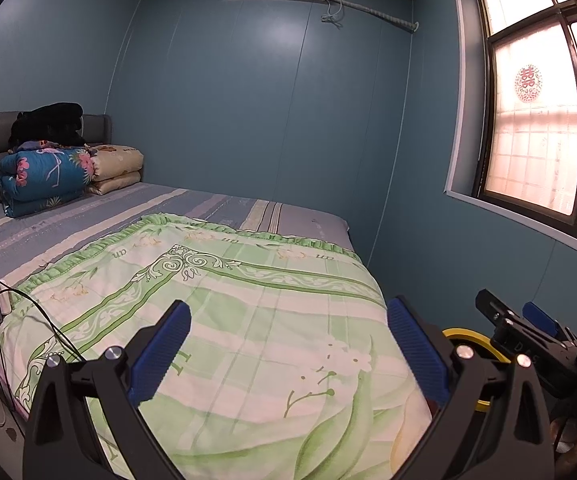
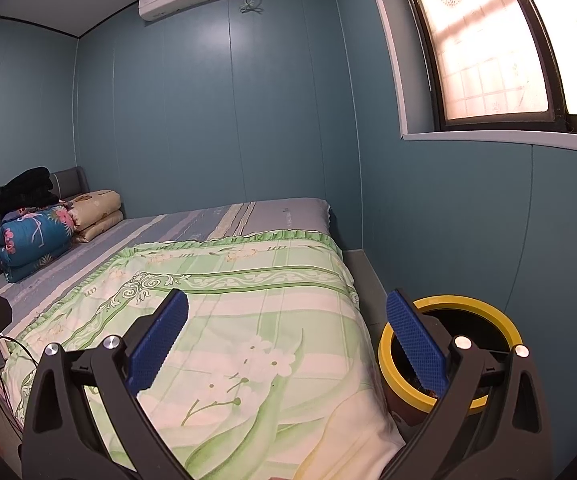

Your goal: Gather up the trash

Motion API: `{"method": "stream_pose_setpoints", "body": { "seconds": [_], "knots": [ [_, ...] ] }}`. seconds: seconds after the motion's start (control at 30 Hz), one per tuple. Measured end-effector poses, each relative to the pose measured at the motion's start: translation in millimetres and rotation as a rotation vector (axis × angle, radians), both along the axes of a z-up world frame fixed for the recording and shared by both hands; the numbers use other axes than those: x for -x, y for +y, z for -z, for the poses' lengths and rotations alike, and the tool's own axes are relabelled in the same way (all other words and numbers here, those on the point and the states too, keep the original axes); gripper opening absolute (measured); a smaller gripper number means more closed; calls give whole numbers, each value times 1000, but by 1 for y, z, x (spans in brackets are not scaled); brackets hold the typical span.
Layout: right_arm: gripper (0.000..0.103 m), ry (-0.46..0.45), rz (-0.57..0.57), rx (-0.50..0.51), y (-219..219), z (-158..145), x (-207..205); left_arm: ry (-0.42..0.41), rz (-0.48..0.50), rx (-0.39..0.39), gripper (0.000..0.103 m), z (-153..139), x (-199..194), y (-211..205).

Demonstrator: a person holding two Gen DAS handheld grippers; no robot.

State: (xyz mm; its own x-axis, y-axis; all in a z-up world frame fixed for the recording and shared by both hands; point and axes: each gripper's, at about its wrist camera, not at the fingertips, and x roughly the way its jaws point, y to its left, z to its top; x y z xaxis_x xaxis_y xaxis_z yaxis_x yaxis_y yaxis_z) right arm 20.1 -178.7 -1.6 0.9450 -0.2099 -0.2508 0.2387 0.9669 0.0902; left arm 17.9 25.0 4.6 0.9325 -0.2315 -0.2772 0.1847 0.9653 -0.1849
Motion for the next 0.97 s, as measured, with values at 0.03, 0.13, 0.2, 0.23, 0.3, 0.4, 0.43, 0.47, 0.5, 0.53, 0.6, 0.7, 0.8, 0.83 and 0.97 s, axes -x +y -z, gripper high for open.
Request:
{"method": "stream_pose_setpoints", "body": {
  "seconds": [0.03, 0.13, 0.2, 0.23, 0.3, 0.4, 0.43, 0.47, 0.5, 0.53, 0.6, 0.7, 0.8, 0.83, 0.97],
  "knots": [
    [95, 1, 0, -1, 0, 0, 0, 0, 1, 1, 95, 0, 0, 0],
    [95, 3, 2, -3, -2, 0, -2, 0, 0, 1, 95, 1, 0, 0],
    [95, 3, 3, -3, -3, 1, -2, 2, 0, -1, 95, 0, 0, 0],
    [95, 3, 3, -4, -4, 1, -2, 3, 1, 0, 95, 0, 0, 0],
    [95, 2, 4, -3, -5, 1, -3, 7, 3, 2, 95, 1, 0, 0],
    [95, 4, 3, -3, -6, 3, -3, 9, 3, -1, 95, 2, -1, 0],
    [95, 5, 3, -3, -6, 3, -4, 9, 4, 1, 95, 2, -1, 0],
    [95, 6, 3, -3, -6, 3, -4, 10, 6, 1, 95, 2, -1, 0],
    [95, 7, 3, -3, -6, 3, -4, 11, 7, 1, 95, 3, -1, 0],
    [95, 9, 2, -6, -6, 4, -4, 12, 10, 2, 95, 3, -3, 0],
    [95, 12, 3, -8, -6, 4, -5, 11, 15, 3, 95, 4, -3, 0],
    [95, 12, 4, -8, -7, 4, -6, 9, 15, -3, 95, 5, -4, 0],
    [95, 13, 4, -9, -7, 4, -6, 22, 17, 1, 95, 6, -6, 0],
    [95, 14, 6, -11, -8, 4, -6, 26, 19, 3, 95, 6, -7, 0],
    [95, 15, 8, -13, -8, 5, -6, 31, 22, -1, 95, 6, -8, 0]
  ]
}}
